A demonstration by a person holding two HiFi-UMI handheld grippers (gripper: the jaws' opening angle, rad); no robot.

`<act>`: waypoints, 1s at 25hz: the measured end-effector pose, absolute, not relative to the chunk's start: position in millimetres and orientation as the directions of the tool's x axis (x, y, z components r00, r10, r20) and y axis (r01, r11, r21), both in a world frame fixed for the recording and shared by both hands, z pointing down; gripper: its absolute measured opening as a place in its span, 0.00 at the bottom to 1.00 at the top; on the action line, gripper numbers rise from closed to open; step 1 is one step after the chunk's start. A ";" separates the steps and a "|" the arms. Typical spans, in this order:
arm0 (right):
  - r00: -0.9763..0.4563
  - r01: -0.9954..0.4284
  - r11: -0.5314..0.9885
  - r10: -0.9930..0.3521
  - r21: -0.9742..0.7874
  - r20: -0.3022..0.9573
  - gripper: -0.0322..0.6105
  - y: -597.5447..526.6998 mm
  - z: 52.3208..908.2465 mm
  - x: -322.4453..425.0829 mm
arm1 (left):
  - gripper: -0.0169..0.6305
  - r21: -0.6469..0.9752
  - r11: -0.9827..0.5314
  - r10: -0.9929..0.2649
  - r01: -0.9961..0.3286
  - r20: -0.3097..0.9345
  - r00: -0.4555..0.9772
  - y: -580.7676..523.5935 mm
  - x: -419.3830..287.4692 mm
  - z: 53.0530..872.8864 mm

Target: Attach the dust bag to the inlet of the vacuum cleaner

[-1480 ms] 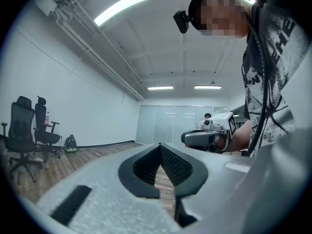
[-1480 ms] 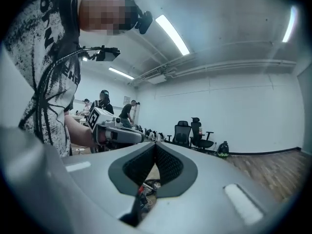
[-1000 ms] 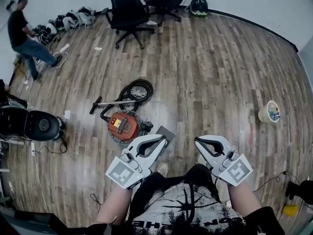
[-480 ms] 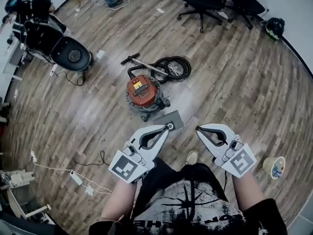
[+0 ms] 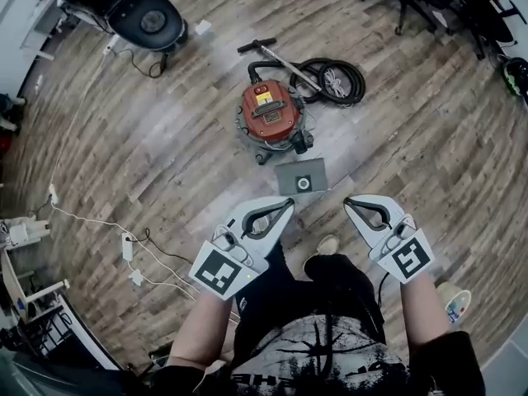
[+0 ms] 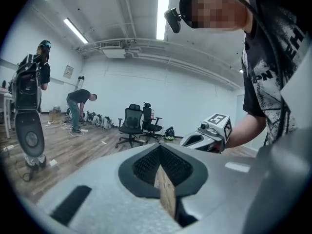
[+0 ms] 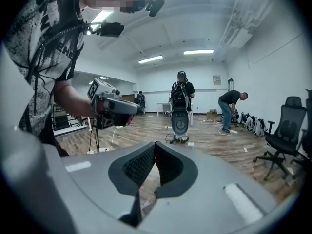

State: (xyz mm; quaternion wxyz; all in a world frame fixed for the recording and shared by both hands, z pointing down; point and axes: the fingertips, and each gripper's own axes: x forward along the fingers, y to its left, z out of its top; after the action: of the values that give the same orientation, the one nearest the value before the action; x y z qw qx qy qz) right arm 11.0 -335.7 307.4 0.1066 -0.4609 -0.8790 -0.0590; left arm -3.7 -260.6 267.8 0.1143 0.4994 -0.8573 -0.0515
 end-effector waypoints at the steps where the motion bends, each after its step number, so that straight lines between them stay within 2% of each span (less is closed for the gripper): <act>1: -0.532 0.834 0.551 0.806 -0.003 0.261 0.05 -331.7 328.9 6.4 | 0.02 0.210 0.494 -0.869 -0.844 0.146 -0.473 -257.8 -12.5 281.2; 7: -0.384 0.875 0.476 0.789 -0.083 0.480 0.06 -317.7 504.9 -2.3 | 0.02 0.210 0.465 -0.884 -0.860 0.151 -0.441 -248.4 -50.5 381.3; 8: -0.369 0.872 0.478 0.784 -0.106 0.500 0.09 -314.5 539.6 -1.5 | 0.02 0.201 0.452 -0.891 -0.869 0.153 -0.427 -248.2 -53.5 402.9; 9: -0.354 0.869 0.479 0.780 -0.127 0.516 0.16 -311.3 575.7 -0.2 | 0.02 0.189 0.436 -0.898 -0.880 0.152 -0.413 -249.0 -56.7 425.2; 14: -0.231 0.910 0.397 0.722 -0.117 0.652 0.26 -305.0 769.5 14.3 | 0.02 0.142 0.369 -0.925 -0.919 0.156 -0.347 -254.8 -76.6 541.8; 18: -0.110 0.968 0.247 0.584 -0.046 0.804 0.39 -314.6 927.9 25.3 | 0.02 0.050 0.304 -0.930 -0.951 0.233 -0.285 -262.6 -86.0 635.2; 22: -0.042 0.985 0.170 0.439 -0.037 0.898 0.40 -328.7 1048.6 37.5 | 0.02 0.024 0.280 -0.922 -0.960 0.287 -0.262 -270.7 -87.6 692.8; 25: 0.006 0.993 0.110 0.336 -0.045 0.942 0.40 -349.7 1102.1 47.4 | 0.02 0.035 0.323 -0.900 -0.946 0.321 -0.295 -269.1 -77.1 716.5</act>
State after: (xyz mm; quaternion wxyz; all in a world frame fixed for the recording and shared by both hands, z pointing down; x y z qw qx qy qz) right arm 47.4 -349.7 1102.1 0.4424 -0.5543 -0.5992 -0.3715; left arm -77.1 -269.1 716.5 0.1424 0.5762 -0.8007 0.0809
